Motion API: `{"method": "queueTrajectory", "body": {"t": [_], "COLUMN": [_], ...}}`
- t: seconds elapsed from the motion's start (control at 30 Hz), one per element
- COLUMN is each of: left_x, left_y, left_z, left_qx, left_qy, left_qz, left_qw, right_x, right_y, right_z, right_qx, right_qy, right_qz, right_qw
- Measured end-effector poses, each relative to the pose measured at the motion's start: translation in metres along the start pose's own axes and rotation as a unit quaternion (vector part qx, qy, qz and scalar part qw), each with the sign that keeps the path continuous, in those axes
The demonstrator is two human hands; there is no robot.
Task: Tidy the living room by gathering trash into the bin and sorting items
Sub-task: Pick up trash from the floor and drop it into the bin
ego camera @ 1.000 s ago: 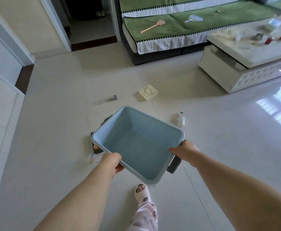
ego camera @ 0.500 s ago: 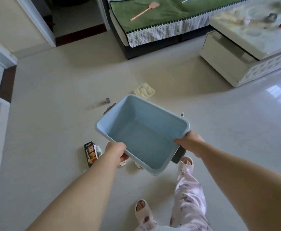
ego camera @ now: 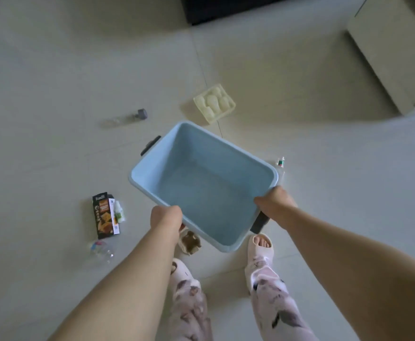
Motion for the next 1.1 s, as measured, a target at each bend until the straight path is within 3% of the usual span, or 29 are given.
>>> {"method": "queueTrajectory", "body": {"t": [0.33,0.67,0.83,1.1], "left_x": [0.020,0.080,0.097,0.082], "left_y": [-0.216,-0.343,-0.359,-0.356], "left_z": [0.139,0.218,0.220,0.214], "left_qx": [0.029,0.049,0.012,-0.090], "left_qy": [0.019,0.030,0.068,0.170], "left_qz": [0.038,0.175,0.197,0.189], "left_qw": [0.999,0.983,0.978,0.963], "right_x": [0.070,0.059,0.038,0.014], "right_y": [-0.192,-0.355,-0.372,-0.352], "right_z": [0.134,0.198,0.208,0.224], "right_qx": [0.087,0.200,0.248,0.276], "right_qy": [-0.084,-0.126,-0.118,0.025], "right_qz": [0.033,-0.054,-0.079,-0.109], "right_qw": [0.992,0.970,0.958,0.955]}}
Point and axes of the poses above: each hand's wrist, its own y-axis away from the middle knuckle, its own z-axis out of the palm, x = y × z, the point moved 6 cm from there along -y, towards the middle knuckle, and after that the axes turned 14 degrees about -z, right-handed, at the moved point
